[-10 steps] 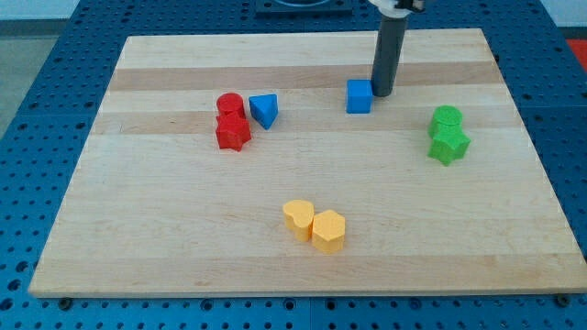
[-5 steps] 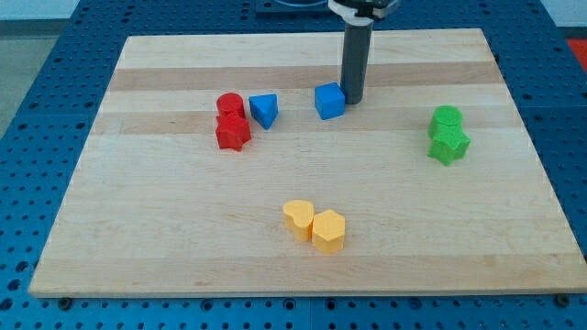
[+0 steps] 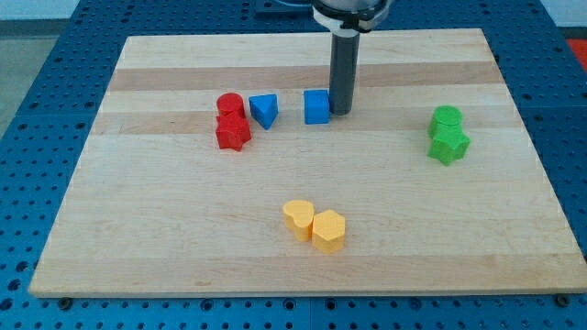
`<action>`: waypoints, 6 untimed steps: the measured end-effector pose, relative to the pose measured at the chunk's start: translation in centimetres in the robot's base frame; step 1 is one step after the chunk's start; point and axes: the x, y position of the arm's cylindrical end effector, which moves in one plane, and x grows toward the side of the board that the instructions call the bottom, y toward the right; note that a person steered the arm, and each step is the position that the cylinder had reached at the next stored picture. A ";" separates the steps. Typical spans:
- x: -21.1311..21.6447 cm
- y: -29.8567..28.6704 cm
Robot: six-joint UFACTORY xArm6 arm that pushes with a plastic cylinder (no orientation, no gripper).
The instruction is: Slide the blue cube to the right of the blue triangle
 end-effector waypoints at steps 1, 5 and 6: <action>0.3 -0.4; -1.5 0.1; -1.5 -1.3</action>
